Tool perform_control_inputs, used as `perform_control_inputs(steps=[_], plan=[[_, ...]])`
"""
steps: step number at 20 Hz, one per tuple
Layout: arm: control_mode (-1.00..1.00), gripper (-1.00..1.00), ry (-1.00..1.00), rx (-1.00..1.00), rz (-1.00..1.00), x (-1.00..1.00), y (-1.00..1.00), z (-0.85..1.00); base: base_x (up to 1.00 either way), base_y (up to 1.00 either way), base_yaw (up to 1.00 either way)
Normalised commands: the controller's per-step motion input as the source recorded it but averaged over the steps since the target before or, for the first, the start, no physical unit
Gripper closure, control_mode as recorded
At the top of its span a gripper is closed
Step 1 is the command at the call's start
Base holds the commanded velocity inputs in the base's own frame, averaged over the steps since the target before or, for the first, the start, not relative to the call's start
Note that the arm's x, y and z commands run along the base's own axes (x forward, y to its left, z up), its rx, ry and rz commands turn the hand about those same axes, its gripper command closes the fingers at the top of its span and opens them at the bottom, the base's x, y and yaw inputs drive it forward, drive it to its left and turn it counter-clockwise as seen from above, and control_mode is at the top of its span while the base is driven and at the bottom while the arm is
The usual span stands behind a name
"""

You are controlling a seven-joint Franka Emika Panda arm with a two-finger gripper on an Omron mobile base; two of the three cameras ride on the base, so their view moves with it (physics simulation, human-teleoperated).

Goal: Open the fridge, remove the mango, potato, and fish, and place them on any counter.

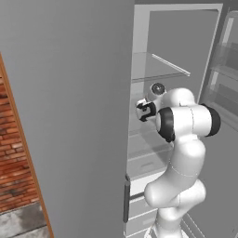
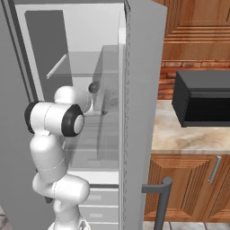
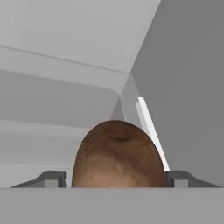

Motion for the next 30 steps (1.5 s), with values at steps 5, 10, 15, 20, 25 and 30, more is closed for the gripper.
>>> perform_control_inputs(steps=[5, 10, 15, 20, 25, 30], plan=[[-1.0, 1.0, 0.06, 0.0, -0.04, -0.39, -0.21, -0.49, 0.0, 0.0, 0.0], [-1.0, 1.0, -0.18, 0.0, 0.0, -1.0, 0.11, -0.14, 0.0, 0.0, 0.0], [-1.0, 1.0, -0.26, 0.0, 0.0, -1.0, 0.26, 0.05, 0.0, 0.0, 0.0], [-1.0, 1.0, -0.01, 0.01, 0.01, -1.0, 0.43, 0.8, 0.0, 0.0, 0.0], [-1.0, 1.0, 0.02, 0.05, 0.01, -1.0, 0.57, 1.0, 0.0, 0.0, 0.0], [-1.0, 1.0, 0.05, 0.09, 0.0, -1.0, 0.52, 1.0, 0.0, 0.0, 0.0]])
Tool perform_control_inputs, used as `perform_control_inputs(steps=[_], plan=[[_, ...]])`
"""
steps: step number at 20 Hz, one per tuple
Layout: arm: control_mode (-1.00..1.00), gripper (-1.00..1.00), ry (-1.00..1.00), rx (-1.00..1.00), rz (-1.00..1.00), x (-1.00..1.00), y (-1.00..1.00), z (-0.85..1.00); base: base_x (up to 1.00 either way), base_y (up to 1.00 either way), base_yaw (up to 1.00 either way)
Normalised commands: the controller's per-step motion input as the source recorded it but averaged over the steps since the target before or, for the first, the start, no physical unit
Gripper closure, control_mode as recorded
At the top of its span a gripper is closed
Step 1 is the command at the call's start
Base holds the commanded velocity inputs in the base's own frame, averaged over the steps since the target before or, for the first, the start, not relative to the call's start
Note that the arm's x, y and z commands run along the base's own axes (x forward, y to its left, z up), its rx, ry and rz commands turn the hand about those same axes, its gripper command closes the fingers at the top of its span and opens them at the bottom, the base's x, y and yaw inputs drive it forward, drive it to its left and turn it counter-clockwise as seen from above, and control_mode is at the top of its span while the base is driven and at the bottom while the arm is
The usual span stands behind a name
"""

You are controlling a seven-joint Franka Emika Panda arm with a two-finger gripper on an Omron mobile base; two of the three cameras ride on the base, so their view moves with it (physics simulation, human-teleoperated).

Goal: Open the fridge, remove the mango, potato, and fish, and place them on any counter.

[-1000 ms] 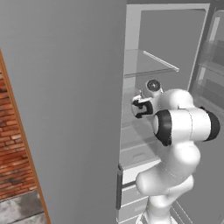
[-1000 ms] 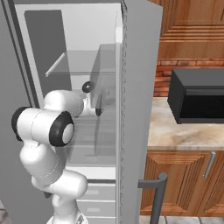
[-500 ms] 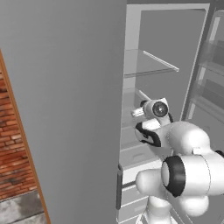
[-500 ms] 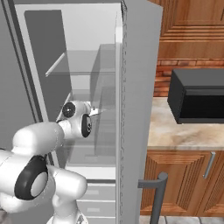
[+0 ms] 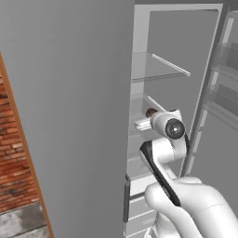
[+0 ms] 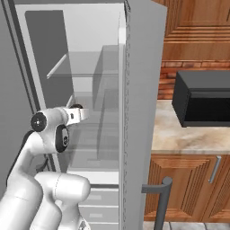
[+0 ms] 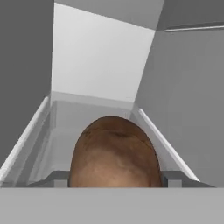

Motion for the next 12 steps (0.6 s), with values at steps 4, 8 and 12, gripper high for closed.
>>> perform_control_inputs(steps=[4, 8, 12], plan=[[-1.0, 1.0, 0.1, 0.07, 0.0, -1.0, 0.46, 1.0, 0.0, 0.0, 0.0], [-1.0, 1.0, 0.17, 0.06, 0.0, -1.0, 0.18, 1.0, 0.0, 0.0, 0.0], [-1.0, 1.0, 0.29, 0.06, 0.0, -1.0, 0.0, 0.89, 0.0, 0.0, 0.0]])
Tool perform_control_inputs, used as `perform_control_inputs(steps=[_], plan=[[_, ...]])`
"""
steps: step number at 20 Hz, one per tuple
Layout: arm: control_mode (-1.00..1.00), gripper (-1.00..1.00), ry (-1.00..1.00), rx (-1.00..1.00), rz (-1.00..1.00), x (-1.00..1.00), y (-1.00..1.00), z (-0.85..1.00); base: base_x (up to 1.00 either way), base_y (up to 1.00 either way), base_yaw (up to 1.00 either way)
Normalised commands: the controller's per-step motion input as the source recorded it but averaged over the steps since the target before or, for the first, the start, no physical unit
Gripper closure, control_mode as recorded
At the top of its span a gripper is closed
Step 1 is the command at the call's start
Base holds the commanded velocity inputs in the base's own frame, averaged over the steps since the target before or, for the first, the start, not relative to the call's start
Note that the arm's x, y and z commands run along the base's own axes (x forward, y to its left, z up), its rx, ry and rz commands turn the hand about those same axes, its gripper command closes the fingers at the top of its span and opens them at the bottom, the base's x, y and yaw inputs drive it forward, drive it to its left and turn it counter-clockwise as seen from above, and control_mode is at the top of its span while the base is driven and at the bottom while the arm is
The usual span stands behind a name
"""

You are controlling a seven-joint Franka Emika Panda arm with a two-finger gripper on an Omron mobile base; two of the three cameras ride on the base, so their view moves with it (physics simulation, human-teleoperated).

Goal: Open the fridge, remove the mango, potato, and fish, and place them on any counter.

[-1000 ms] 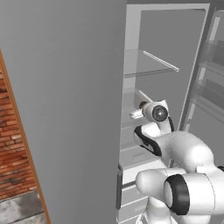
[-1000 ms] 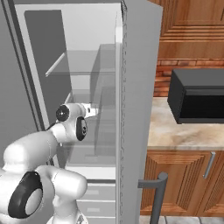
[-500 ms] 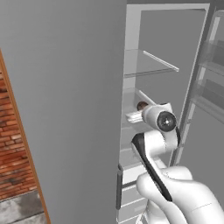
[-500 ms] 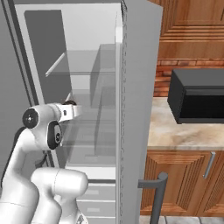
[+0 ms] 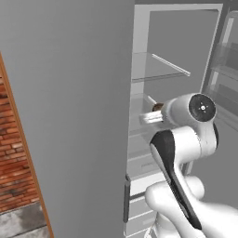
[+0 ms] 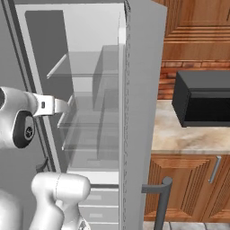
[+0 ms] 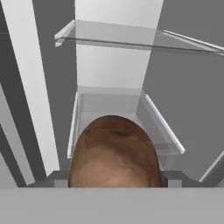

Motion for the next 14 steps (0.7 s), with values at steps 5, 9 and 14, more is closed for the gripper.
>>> perform_control_inputs(steps=[5, 9, 14], plan=[[-1.0, 1.0, 0.37, 0.01, 0.0, -0.98, 0.0, 0.06, 0.0, 0.0, 0.0], [-1.0, 1.0, 0.3, 0.0, 0.0, -0.82, 0.0, -0.59, 0.0, 0.0, 0.0], [-1.0, 1.0, 0.31, 0.0, 0.0, -0.4, 0.0, -0.61, 0.0, 0.0, 0.0]])
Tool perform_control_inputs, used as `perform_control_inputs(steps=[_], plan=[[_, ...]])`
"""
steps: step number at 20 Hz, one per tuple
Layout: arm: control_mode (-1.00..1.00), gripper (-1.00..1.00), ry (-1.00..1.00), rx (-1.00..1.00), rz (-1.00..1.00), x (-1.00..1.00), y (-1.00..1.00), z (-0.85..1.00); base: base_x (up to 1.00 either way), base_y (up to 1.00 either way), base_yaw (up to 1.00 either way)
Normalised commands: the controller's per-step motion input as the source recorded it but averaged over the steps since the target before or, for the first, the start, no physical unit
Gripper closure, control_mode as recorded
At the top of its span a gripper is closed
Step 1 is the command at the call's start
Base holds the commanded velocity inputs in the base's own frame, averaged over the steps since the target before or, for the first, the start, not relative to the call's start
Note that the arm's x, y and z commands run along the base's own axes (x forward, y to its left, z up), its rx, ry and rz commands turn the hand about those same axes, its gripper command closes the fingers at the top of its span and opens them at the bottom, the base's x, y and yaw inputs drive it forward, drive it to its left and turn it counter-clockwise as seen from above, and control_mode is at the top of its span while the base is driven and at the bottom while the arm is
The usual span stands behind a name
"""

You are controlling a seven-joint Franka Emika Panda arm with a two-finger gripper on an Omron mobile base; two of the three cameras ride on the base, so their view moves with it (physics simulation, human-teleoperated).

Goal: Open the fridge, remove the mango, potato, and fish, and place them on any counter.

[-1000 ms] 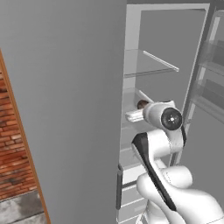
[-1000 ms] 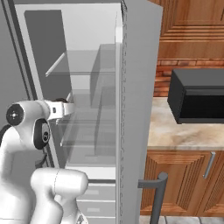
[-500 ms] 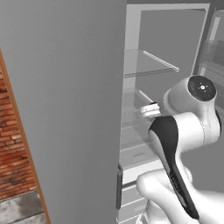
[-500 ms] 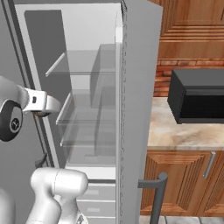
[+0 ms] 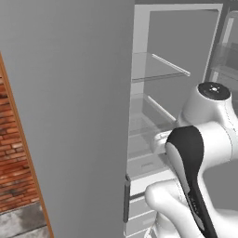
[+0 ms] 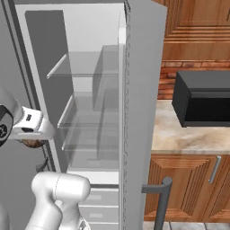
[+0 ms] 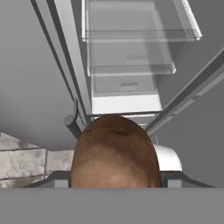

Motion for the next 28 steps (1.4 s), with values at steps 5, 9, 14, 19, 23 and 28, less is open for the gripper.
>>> perform_control_inputs(steps=[5, 9, 14, 19, 23, 28], plan=[[1.0, 1.0, 0.06, 0.0, 0.0, -0.19, 0.0, -0.18, -0.27, 0.0, 0.0], [1.0, 1.0, 0.0, 0.0, 0.0, 0.0, 0.0, 0.0, -1.0, 0.33, -0.28], [1.0, 1.0, 0.0, 0.0, 0.0, 0.0, 0.0, 0.0, -1.0, 0.34, -0.74], [1.0, 1.0, 0.0, 0.0, 0.0, 0.0, 0.0, 0.0, -0.96, 0.23, -0.8], [1.0, 1.0, 0.0, 0.0, 0.0, 0.0, 0.0, 0.0, -0.97, -0.03, -0.7], [1.0, 1.0, 0.0, 0.0, 0.0, 0.0, 0.0, 0.0, -0.82, -0.34, -0.63]])
